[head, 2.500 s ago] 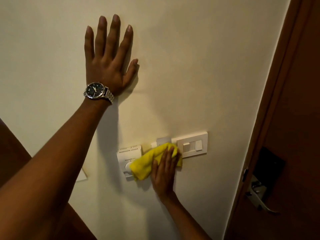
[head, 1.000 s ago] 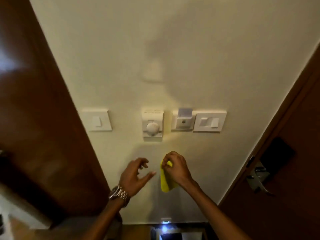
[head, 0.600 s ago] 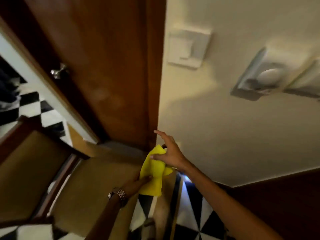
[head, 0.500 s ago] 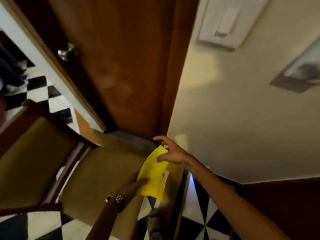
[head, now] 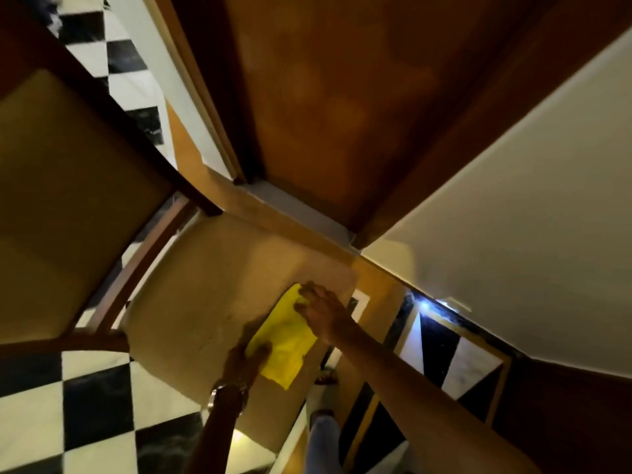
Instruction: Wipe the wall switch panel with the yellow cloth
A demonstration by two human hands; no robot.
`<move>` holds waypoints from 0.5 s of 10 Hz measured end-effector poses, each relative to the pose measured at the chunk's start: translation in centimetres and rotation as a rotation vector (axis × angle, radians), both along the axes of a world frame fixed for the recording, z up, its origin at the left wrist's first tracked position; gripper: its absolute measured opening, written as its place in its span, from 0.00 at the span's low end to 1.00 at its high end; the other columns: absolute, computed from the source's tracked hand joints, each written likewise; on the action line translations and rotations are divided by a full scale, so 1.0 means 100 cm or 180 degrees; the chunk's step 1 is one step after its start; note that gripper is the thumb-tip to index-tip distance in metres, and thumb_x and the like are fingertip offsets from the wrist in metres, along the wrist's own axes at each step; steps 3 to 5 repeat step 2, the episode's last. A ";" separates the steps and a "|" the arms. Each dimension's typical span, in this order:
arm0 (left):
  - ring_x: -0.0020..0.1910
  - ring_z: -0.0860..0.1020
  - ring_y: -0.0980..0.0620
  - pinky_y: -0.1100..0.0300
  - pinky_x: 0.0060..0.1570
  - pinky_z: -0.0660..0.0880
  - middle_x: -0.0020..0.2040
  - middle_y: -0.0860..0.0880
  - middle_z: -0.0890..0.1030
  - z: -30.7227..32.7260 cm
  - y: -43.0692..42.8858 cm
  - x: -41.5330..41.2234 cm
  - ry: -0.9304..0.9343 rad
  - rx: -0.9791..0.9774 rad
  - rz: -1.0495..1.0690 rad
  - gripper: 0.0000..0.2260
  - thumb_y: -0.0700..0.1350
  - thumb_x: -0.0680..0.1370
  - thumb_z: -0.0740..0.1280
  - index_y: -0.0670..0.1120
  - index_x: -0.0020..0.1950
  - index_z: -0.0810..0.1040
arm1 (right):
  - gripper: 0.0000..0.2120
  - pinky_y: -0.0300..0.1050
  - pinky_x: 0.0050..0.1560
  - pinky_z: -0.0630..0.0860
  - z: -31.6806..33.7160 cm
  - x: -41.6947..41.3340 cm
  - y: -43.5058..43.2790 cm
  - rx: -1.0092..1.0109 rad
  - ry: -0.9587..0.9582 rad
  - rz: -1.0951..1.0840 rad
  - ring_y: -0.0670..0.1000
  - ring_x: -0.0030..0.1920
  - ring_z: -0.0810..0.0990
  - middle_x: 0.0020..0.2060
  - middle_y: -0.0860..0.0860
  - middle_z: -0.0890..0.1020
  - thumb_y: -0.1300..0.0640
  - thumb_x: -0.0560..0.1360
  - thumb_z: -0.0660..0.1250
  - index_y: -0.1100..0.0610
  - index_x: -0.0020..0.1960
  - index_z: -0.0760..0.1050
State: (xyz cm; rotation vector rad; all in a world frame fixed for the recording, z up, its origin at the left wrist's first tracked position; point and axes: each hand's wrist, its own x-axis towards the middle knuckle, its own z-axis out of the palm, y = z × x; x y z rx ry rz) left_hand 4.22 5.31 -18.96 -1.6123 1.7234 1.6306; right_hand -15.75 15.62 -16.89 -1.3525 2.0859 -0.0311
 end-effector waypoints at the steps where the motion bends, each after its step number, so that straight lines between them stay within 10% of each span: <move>1: 0.66 0.79 0.39 0.44 0.69 0.76 0.68 0.39 0.81 0.004 0.001 -0.001 -0.0725 -0.0409 -0.0661 0.28 0.60 0.84 0.71 0.44 0.77 0.75 | 0.22 0.62 0.78 0.52 -0.009 0.003 0.011 0.0152 0.0493 0.0497 0.62 0.80 0.51 0.80 0.58 0.57 0.59 0.83 0.58 0.54 0.76 0.65; 2: 0.67 0.80 0.37 0.41 0.60 0.82 0.73 0.34 0.76 0.034 -0.002 -0.016 -0.0260 -0.1047 -0.1206 0.22 0.47 0.89 0.58 0.37 0.80 0.70 | 0.31 0.65 0.79 0.50 0.014 -0.008 0.022 -0.0071 0.0467 0.0627 0.62 0.80 0.50 0.80 0.58 0.54 0.54 0.80 0.66 0.53 0.79 0.59; 5: 0.67 0.80 0.37 0.41 0.60 0.82 0.73 0.34 0.76 0.034 -0.002 -0.016 -0.0260 -0.1047 -0.1206 0.22 0.47 0.89 0.58 0.37 0.80 0.70 | 0.31 0.65 0.79 0.50 0.014 -0.008 0.022 -0.0071 0.0467 0.0627 0.62 0.80 0.50 0.80 0.58 0.54 0.54 0.80 0.66 0.53 0.79 0.59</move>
